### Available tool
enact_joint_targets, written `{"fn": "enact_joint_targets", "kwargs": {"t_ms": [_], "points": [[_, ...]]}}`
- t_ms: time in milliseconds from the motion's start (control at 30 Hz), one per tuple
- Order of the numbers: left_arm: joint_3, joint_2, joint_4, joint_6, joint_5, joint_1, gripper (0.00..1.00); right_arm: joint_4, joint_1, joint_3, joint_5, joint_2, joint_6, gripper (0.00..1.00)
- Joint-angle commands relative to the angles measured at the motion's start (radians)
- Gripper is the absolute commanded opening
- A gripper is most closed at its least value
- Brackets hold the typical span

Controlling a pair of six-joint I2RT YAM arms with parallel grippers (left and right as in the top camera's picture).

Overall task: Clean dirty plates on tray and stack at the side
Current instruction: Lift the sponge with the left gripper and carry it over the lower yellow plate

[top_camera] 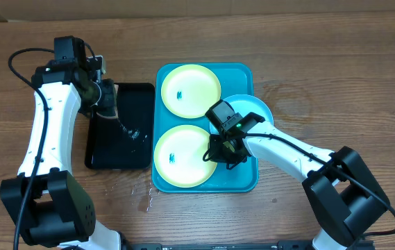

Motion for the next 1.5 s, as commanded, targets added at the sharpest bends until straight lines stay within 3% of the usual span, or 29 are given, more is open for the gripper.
{"fn": "enact_joint_targets", "kwargs": {"t_ms": [0,67,167,233,267,367,833,1167,1333,1467], "points": [[-0.006,0.003,0.004,0.015,0.017,0.006,0.04,0.008,0.007,-0.006,0.009,0.007,0.004,0.07],[-0.006,0.003,0.004,0.015,0.036,-0.002,0.04,0.016,0.007,-0.006,0.009,0.007,0.004,0.09],[-0.006,0.003,0.003,0.015,0.038,-0.011,0.04,0.026,0.007,-0.006,0.009,0.007,0.004,0.22],[-0.008,0.003,0.002,0.014,0.038,-0.013,0.04,0.030,0.007,-0.006,0.009,0.007,0.004,0.22],[-0.010,0.003,0.001,0.014,0.038,-0.015,0.04,0.030,0.007,-0.006,0.009,0.007,0.004,0.22],[-0.015,0.003,0.002,0.011,0.035,-0.016,0.04,0.029,0.007,-0.006,0.020,0.007,0.004,0.04],[-0.003,0.002,0.078,-0.039,-0.013,-0.016,0.04,0.024,0.007,-0.006,0.035,0.007,0.042,0.04],[0.037,0.001,0.008,-0.062,0.118,-0.053,0.04,0.015,0.007,-0.006,0.034,0.007,0.056,0.05],[0.037,0.001,-0.077,-0.069,0.300,-0.126,0.04,0.014,0.007,-0.006,0.034,0.007,0.056,0.06],[0.027,0.001,-0.166,-0.113,0.289,-0.209,0.04,0.011,0.007,-0.006,0.035,0.007,0.056,0.06]]}}
